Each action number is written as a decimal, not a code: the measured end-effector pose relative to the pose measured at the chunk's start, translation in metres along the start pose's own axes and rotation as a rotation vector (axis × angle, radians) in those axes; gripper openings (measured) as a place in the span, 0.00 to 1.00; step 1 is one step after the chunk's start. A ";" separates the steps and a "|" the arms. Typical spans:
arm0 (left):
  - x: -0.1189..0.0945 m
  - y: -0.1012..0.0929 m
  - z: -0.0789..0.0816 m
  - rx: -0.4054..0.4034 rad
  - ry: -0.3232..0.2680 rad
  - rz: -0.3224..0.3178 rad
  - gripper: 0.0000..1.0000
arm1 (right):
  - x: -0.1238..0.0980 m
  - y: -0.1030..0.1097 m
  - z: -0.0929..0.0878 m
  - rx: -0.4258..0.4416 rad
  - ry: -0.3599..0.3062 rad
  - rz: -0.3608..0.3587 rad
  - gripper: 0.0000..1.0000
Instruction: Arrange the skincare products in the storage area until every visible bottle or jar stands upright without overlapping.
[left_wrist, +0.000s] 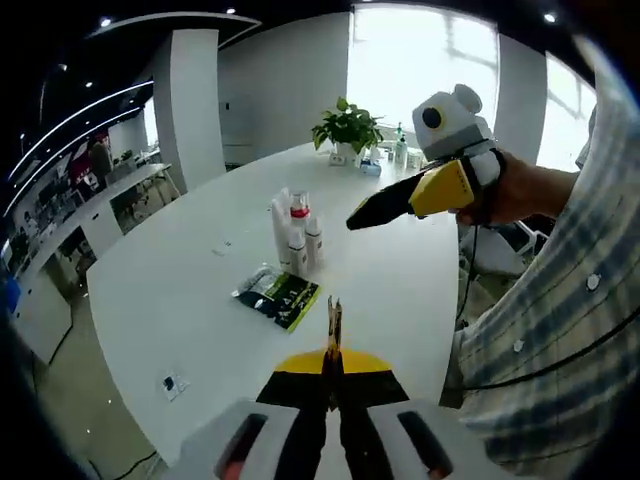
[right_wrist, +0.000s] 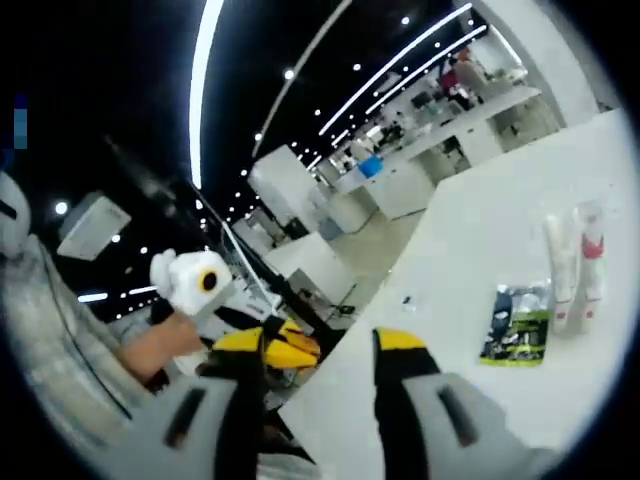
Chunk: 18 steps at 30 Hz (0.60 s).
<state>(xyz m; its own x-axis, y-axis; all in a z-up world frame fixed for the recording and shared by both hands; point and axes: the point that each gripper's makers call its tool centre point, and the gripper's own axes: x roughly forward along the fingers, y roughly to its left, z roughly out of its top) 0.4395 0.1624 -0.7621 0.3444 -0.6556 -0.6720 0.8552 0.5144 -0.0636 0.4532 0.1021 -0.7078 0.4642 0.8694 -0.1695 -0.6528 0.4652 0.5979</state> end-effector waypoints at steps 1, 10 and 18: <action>-0.003 -0.004 0.008 0.002 -0.019 -0.008 0.01 | 0.000 0.001 -0.001 0.002 0.002 0.003 0.40; 0.003 -0.024 0.033 -0.106 -0.105 -0.103 0.01 | 0.000 0.019 -0.016 -0.011 0.053 0.083 0.21; 0.008 -0.036 0.037 -0.118 -0.121 -0.149 0.02 | 0.000 0.023 -0.008 -0.065 0.035 0.098 0.20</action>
<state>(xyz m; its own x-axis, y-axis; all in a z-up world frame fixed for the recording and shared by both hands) 0.4261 0.1184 -0.7373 0.2677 -0.7872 -0.5556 0.8513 0.4633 -0.2462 0.4334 0.1146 -0.7008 0.3760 0.9159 -0.1403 -0.7318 0.3864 0.5614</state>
